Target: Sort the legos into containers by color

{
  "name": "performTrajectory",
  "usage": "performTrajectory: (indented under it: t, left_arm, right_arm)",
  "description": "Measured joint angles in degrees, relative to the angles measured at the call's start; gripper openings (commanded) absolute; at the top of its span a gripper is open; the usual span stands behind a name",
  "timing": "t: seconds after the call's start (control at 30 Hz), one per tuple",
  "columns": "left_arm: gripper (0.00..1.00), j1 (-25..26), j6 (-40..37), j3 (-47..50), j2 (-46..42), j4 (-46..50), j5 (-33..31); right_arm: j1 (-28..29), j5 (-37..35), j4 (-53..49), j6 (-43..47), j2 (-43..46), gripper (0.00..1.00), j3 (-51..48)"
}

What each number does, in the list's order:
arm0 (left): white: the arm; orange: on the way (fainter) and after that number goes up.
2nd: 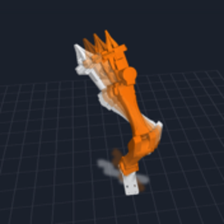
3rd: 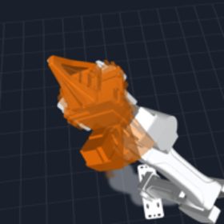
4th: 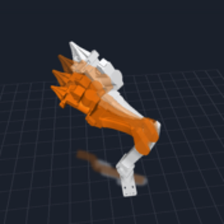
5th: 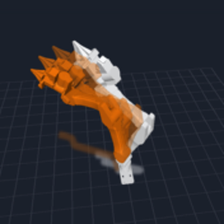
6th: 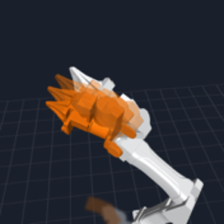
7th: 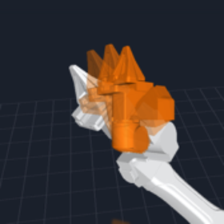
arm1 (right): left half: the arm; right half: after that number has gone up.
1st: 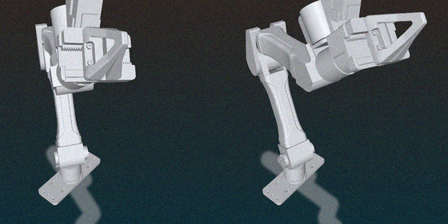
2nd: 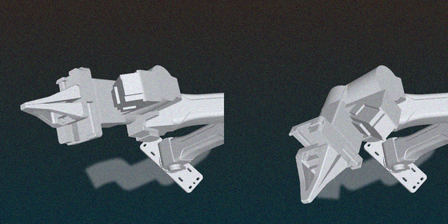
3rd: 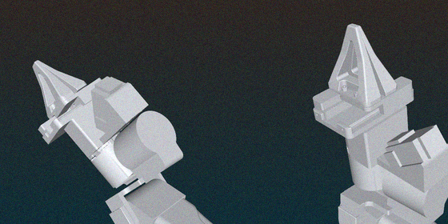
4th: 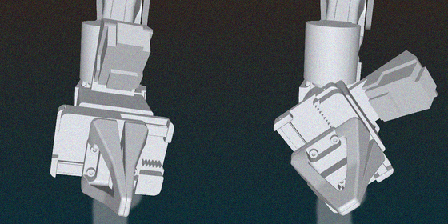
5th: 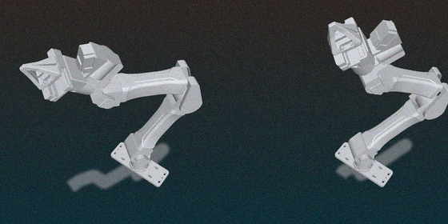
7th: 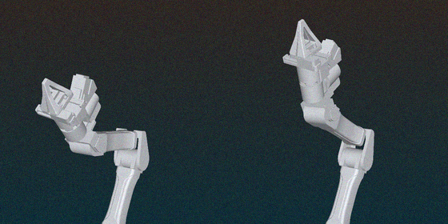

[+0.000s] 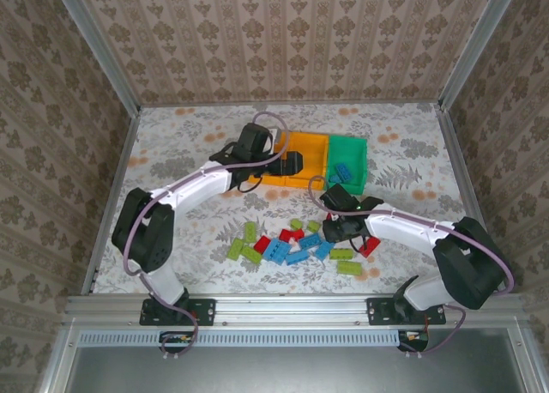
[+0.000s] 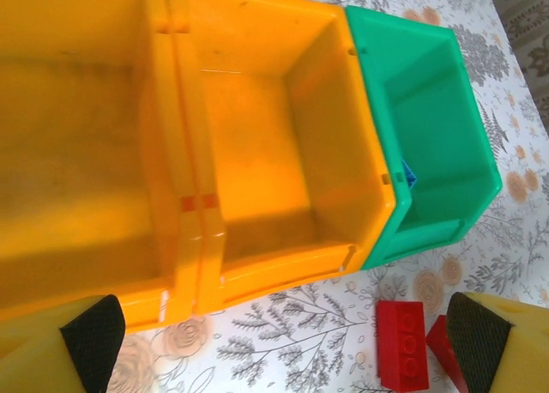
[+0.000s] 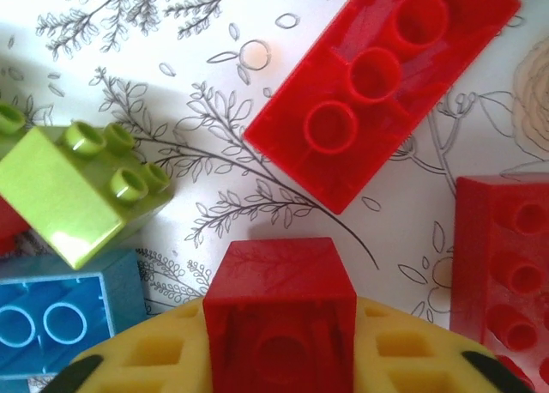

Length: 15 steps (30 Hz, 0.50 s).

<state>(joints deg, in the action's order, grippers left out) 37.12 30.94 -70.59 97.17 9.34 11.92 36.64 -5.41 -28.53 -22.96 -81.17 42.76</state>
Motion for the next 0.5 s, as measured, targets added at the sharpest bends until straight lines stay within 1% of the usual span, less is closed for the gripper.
performTrajectory:
  t: [0.17,0.3,0.4,0.5]
  left_arm:
    - [1.00,-1.18,-0.04,5.01,-4.20,-0.11,-1.36]
    - [1.00,-1.22,-0.76,8.74,-7.87,1.49,-3.91]
    - [1.00,-1.22,-1.68,11.39,-11.02,3.15,-6.62]
    - [1.00,-1.22,-2.67,14.47,-14.34,4.74,-9.11]
  right_arm:
    - [0.00,-0.48,-1.81,-0.15,4.15,0.22,2.05]
    - [-0.46,-0.55,-1.60,-0.17,6.56,0.23,6.71]
    - [-2.03,0.22,0.11,-0.83,5.51,0.23,10.97]
    - [-4.39,0.94,2.62,-1.44,0.61,0.23,16.59]
